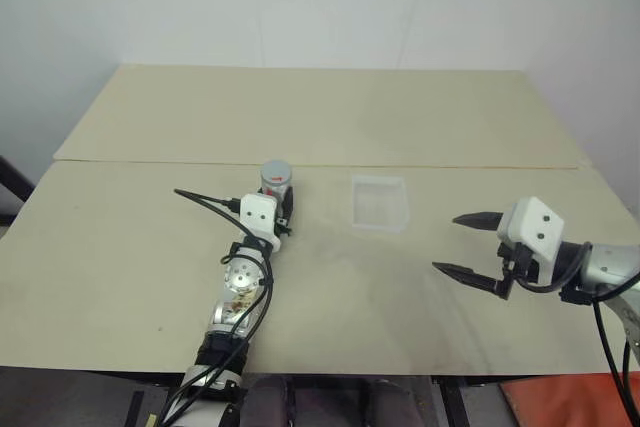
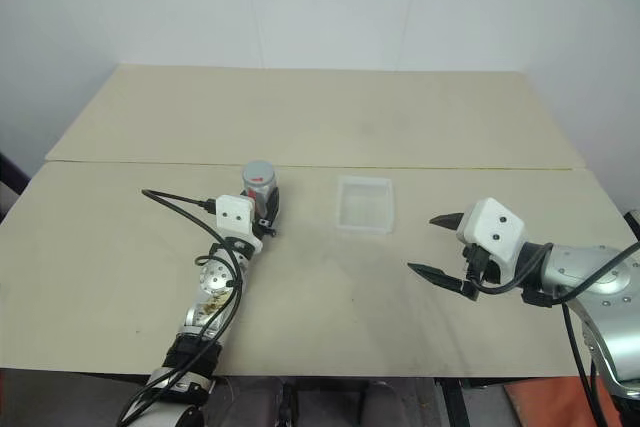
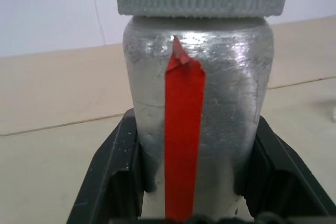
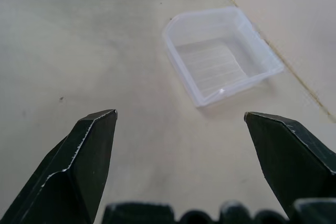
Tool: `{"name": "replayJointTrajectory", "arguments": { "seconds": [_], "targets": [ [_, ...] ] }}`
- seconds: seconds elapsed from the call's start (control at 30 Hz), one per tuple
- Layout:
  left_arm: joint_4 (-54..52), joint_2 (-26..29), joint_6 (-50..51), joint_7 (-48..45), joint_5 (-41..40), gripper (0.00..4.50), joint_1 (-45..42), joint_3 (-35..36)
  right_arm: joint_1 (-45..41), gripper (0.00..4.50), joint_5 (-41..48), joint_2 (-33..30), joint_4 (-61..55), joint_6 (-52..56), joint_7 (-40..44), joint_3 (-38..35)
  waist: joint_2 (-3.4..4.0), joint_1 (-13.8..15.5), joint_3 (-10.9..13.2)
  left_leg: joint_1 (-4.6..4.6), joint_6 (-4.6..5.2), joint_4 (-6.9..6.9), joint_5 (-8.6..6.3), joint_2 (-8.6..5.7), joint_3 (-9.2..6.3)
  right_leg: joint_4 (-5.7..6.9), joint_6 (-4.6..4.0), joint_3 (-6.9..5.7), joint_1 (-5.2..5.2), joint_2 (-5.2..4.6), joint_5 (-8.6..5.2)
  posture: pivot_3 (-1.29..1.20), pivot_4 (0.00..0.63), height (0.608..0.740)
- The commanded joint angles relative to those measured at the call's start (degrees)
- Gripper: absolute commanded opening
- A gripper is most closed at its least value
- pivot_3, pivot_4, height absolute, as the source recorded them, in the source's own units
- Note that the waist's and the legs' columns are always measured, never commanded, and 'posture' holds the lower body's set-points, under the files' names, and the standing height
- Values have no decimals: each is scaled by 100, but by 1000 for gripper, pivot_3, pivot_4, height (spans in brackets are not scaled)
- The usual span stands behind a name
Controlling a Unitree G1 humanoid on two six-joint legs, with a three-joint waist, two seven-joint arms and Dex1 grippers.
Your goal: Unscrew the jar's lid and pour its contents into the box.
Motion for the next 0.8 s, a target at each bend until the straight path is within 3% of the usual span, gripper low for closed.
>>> {"name": "replayJointTrajectory", "arguments": {
  "seconds": [0.03,0.13,0.4,0.63,0.8],
  "targets": [
    [-1166,131,510,-424,-586,2010,58,85,-454,4500,439,284,-355,323,-449,-149,-2,-50,1,0,0,0,0,1,-1,0,0,0,0,0,0,0,150,740],
    [-1999,342,1268,-841,-1170,2010,217,140,-881,4500,696,777,-623,589,-948,83,-2,-101,1,1,-3,-3,2,5,-4,4,0,-1,0,2,0,0,150,740],
    [-3085,1072,2695,-2079,-2172,2010,469,-118,-1997,4500,510,3004,-908,1280,-2983,1500,-1,-170,1,3,-19,-6,11,3,-5,23,-1,3,-13,7,-1,0,150,740],
    [-3162,1095,2906,-2433,-2259,2010,584,-353,-2204,4500,203,3408,-944,1208,-3128,2228,-1,-123,1,-62,-39,13,24,-7,0,35,0,0,-70,6,0,0,150,740],
    [-3079,1161,2443,-2584,-1789,2010,576,-615,-2411,4500,8,3575,-739,1206,-3226,2457,-1,-138,1,-67,-29,12,19,-9,-2,34,-1,0,-83,13,0,0,150,740]
  ]
}}
